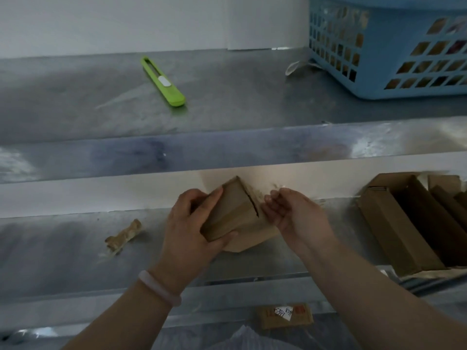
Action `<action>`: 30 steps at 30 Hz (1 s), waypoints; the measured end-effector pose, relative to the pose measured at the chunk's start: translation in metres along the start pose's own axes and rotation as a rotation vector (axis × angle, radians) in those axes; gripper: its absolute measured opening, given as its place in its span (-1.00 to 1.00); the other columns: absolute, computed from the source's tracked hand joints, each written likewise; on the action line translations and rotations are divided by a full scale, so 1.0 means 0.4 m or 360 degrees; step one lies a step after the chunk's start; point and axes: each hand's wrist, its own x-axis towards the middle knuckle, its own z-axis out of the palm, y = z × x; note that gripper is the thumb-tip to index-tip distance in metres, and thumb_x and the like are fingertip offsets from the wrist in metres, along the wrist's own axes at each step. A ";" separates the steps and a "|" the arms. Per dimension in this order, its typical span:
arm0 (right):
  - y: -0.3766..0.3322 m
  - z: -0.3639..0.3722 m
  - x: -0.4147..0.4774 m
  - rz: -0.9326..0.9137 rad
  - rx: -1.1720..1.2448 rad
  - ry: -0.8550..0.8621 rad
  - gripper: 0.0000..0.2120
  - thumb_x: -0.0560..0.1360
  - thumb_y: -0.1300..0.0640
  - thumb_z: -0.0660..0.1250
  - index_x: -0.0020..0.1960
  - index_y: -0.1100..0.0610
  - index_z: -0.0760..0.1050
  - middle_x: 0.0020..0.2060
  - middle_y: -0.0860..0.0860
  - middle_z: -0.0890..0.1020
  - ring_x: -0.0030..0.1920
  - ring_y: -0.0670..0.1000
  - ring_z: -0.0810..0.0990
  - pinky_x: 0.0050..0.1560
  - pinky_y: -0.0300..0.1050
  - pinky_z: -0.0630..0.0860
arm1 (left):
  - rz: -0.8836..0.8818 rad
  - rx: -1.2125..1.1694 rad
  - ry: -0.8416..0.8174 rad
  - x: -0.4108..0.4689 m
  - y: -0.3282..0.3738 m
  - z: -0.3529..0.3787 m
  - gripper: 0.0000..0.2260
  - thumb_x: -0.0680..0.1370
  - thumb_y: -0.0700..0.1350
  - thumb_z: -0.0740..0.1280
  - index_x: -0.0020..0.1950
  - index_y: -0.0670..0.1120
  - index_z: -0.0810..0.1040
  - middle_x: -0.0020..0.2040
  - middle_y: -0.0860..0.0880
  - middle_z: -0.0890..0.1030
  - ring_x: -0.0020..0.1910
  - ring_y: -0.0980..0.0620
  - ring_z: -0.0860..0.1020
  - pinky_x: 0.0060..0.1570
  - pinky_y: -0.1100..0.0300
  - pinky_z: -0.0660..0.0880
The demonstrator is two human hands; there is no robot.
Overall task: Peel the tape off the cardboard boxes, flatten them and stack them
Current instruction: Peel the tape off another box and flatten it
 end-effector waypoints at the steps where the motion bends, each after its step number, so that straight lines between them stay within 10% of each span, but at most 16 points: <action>1: -0.003 0.007 -0.001 -0.0006 0.0044 -0.0040 -0.81 0.60 0.30 0.20 -0.17 0.23 0.48 -0.36 0.10 0.62 -0.32 0.02 0.63 -0.18 -0.09 0.65 | -0.0061 -0.0054 0.0028 -0.014 0.003 0.007 -0.26 0.34 0.28 0.38 0.45 0.04 0.32 0.18 -0.03 0.30 0.12 0.05 0.35 0.14 0.09 0.45; 5: 0.014 0.024 -0.007 -0.0053 -0.0192 -0.0182 -0.79 0.61 0.30 0.19 -0.20 0.22 0.47 -0.35 0.09 0.62 -0.27 0.01 0.61 -0.09 -0.10 0.64 | -0.0272 -0.0249 -0.0044 -0.066 -0.004 0.032 -0.16 0.27 0.26 0.41 0.47 0.16 0.11 0.21 0.11 0.18 0.16 0.08 0.31 0.16 0.08 0.44; 11: 0.068 0.053 -0.011 -0.0006 -0.0321 -0.0302 -0.88 0.59 0.29 0.22 -0.11 0.26 0.47 -0.25 0.16 0.61 -0.20 0.03 0.64 -0.08 -0.07 0.64 | -0.0212 -0.0319 0.0059 -0.025 0.014 -0.014 -0.25 0.37 0.31 0.35 0.42 -0.04 0.23 0.26 0.02 0.31 0.23 0.13 0.33 0.25 0.34 0.31; 14: 0.087 0.064 -0.013 -0.0006 -0.0391 -0.0257 -0.93 0.56 0.32 0.28 0.03 0.26 0.49 -0.21 0.18 0.61 -0.18 0.03 0.66 -0.06 -0.06 0.63 | -0.0226 -0.0141 -0.0038 -0.021 0.002 -0.009 -0.41 0.38 0.24 0.34 0.35 0.03 0.39 0.21 0.01 0.37 0.17 0.10 0.38 0.20 0.14 0.43; 19: 0.090 0.031 -0.005 -0.0534 -0.1650 -0.0226 -0.84 0.47 0.13 0.40 -0.06 -0.12 0.65 -0.21 -0.16 0.68 -0.12 -0.20 0.65 0.02 -0.22 0.57 | -0.0307 -0.0294 -0.0132 -0.057 -0.029 0.014 -0.48 0.35 0.22 0.36 0.26 0.06 0.48 0.16 0.08 0.37 0.14 0.16 0.39 0.18 0.25 0.40; 23: 0.123 0.020 -0.003 -0.1049 -0.2372 -0.0580 -0.83 0.49 0.17 0.37 0.00 -0.03 0.67 -0.13 -0.20 0.62 -0.11 -0.25 0.56 -0.05 -0.38 0.46 | -0.0357 -0.0326 -0.0236 -0.076 -0.046 0.042 -0.42 0.34 0.24 0.35 0.30 0.02 0.49 0.16 0.09 0.37 0.12 0.13 0.43 0.18 0.21 0.43; 26: 0.169 0.010 0.005 -0.1244 -0.2550 -0.0761 -0.81 0.46 0.15 0.30 -0.05 0.10 0.68 -0.11 -0.05 0.63 -0.11 -0.03 0.59 -0.01 -0.11 0.55 | -0.0403 -0.0356 -0.0235 -0.082 -0.068 0.059 -0.41 0.36 0.26 0.34 0.32 0.04 0.48 0.17 0.11 0.39 0.12 0.18 0.42 0.18 0.30 0.39; 30: 0.182 0.012 0.012 -0.1334 -0.2569 -0.0695 -0.72 0.52 0.06 0.20 -0.05 0.11 0.67 -0.11 -0.04 0.60 -0.07 -0.04 0.53 0.09 -0.25 0.41 | -0.0432 -0.0349 -0.0324 -0.068 -0.087 0.055 -0.35 0.33 0.32 0.31 0.35 0.05 0.45 0.17 0.18 0.34 0.11 0.30 0.35 0.14 0.58 0.20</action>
